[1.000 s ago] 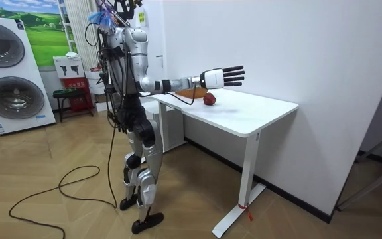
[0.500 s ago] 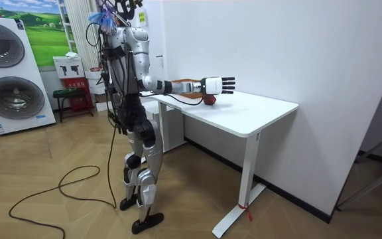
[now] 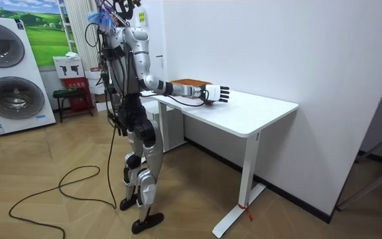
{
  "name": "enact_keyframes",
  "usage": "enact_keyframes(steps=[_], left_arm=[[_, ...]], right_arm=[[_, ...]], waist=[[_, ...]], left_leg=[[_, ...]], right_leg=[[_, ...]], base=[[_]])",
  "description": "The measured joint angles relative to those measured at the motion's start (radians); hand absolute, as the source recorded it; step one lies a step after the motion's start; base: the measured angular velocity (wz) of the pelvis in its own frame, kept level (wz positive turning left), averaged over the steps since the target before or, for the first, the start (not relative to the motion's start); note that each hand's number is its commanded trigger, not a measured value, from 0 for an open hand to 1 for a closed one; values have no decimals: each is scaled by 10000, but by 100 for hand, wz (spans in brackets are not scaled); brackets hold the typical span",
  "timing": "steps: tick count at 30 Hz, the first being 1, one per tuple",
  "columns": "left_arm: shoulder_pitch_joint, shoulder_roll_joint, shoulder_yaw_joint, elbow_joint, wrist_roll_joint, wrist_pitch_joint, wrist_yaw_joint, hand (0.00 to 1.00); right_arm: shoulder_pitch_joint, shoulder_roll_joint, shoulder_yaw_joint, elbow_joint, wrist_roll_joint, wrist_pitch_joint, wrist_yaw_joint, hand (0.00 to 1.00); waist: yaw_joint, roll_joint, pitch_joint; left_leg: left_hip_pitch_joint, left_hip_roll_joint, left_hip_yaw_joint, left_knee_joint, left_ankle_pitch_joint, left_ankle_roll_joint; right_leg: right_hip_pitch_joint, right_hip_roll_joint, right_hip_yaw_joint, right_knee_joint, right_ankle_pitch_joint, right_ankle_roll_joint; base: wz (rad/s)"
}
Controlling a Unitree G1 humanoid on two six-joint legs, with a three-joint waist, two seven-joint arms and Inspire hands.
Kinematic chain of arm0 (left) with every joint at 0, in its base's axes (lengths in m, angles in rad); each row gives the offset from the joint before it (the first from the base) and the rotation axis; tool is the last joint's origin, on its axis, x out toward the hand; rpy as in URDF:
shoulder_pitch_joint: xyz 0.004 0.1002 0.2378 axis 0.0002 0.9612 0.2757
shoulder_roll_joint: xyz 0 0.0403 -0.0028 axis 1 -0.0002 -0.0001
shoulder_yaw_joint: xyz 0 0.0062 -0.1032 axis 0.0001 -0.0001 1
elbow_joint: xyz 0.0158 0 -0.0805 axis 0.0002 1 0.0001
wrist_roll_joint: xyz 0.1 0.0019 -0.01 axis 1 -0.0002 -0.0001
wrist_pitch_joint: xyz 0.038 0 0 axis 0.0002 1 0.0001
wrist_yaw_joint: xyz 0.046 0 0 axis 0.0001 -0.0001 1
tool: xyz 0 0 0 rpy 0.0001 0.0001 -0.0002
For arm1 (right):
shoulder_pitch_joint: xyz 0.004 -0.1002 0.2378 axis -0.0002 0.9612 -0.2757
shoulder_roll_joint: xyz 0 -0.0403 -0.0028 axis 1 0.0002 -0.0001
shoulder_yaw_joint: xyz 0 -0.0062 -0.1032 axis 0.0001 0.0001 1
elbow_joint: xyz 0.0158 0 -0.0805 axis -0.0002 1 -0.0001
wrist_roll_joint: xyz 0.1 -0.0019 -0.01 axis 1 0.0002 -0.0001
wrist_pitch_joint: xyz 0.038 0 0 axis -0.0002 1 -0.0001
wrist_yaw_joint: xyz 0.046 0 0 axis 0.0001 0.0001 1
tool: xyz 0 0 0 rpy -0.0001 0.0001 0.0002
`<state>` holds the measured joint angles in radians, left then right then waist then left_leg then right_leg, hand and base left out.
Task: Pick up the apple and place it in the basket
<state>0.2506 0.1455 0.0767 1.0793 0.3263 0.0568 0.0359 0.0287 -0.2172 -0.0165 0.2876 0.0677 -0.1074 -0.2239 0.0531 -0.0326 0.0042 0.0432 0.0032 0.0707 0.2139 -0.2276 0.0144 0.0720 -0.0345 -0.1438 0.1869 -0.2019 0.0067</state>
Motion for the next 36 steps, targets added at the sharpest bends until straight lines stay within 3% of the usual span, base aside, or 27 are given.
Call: enact_keyframes(steps=[5,11,12,13,14,19,26,36], left_arm=[[-14,5,11,-1,0,93,-68,0],[-16,51,15,-36,4,93,-69,0],[-16,64,16,-35,1,92,-69,0],[-7,94,16,-35,1,92,-69,0],[-3,126,16,-37,2,92,-69,0],[-34,200,220,-100,127,30,-61,0],[-37,401,196,-104,123,24,-18,0],[-40,403,190,-125,93,38,-7,0]], right_arm=[[-327,-41,-51,903,-388,-9,259,0],[-315,-179,-51,1091,-750,2,554,0],[-323,-185,-52,1189,-753,-8,591,32],[-371,-203,-54,1382,-773,-59,665,53],[-421,-220,-60,1532,-801,-61,759,100],[-731,-277,-267,2421,-1484,-455,862,100],[-1294,-950,-481,3327,-1944,-503,875,100],[-1223,-801,-468,3301,-2379,-332,702,100]], waist=[[-12,-55,21],[18,-141,-25],[17,-154,-32],[19,-178,-30],[3,-189,-36],[-6,-240,-52],[12,-239,-50],[48,-313,-66]], left_leg=[[-163,-9,-194,142,1,-2],[-223,-13,-268,222,1,-2],[-215,-12,-272,224,1,-2],[-198,-14,-296,226,1,-2],[-160,-14,-303,225,0,-2],[-164,-14,-347,245,-1,-3],[-91,-2,-453,246,-2,-15],[18,-7,-457,235,-3,-17]], right_leg=[[-9,-27,-248,-13,0,0],[27,-36,-361,-3,3,-5],[42,-35,-362,-4,4,-6],[111,-36,-385,-14,4,-6],[145,-37,-394,-16,3,-6],[179,-48,-451,-2,8,-12],[291,-16,-526,-13,9,-15],[374,-16,-512,-15,9,-14]], base=[[14],[4],[4],[4],[4],[3],[4],[0]])
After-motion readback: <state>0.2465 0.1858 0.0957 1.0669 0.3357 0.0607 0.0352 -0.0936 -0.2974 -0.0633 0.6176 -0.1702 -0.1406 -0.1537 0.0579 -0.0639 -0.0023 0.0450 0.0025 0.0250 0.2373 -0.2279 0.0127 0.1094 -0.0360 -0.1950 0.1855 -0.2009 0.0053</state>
